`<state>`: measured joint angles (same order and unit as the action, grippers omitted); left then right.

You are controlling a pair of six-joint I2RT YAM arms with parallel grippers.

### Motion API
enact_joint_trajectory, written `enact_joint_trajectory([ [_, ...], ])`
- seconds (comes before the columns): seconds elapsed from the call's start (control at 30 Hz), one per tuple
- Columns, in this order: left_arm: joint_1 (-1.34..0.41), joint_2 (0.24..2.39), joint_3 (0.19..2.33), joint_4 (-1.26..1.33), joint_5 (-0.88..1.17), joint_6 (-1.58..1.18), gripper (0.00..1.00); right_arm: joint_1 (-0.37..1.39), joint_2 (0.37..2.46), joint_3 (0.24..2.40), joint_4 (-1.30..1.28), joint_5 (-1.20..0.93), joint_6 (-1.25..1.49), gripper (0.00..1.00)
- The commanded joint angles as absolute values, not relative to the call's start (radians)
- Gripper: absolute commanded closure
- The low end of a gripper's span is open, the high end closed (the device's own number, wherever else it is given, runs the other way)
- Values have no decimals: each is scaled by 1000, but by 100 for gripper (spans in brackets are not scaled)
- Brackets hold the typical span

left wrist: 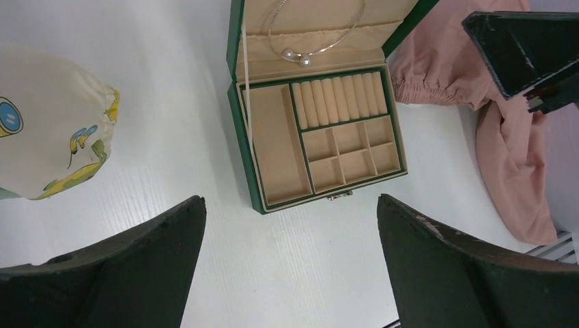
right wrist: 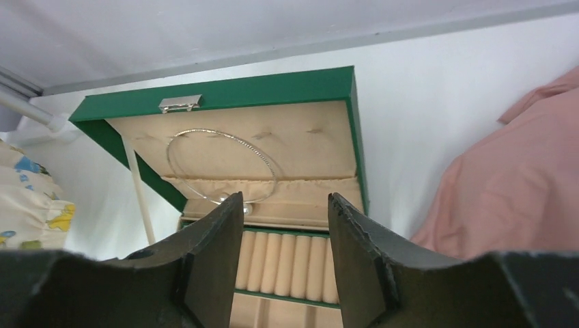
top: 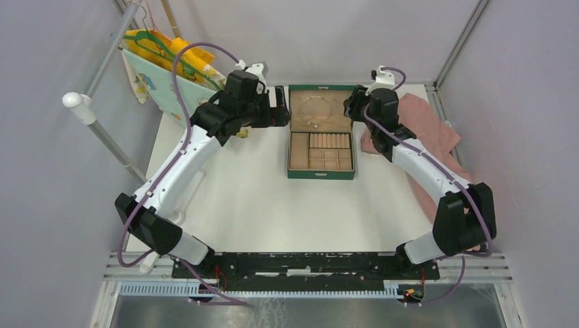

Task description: Organize the mixed jewelry

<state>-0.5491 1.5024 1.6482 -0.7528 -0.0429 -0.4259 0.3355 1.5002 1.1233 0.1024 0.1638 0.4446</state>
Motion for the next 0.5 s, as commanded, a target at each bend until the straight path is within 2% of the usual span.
enact_joint_trajectory([
  [0.0,-544,1521,1682,-712,-17,-444,0,314,1476,1203,6,177,312,44],
  [0.23,-547,1539,1689,-709,23,-451,0,225,1665,1571,-203,99,297,43],
  [0.27,-547,1539,1689,-711,27,-452,0,213,1702,1619,-212,78,303,40],
  [0.37,-546,1529,1681,-711,32,-457,0,182,1862,1862,-273,-19,304,34],
  [0.47,-547,1514,1667,-712,26,-463,0,168,2088,2160,-373,-168,325,33],
])
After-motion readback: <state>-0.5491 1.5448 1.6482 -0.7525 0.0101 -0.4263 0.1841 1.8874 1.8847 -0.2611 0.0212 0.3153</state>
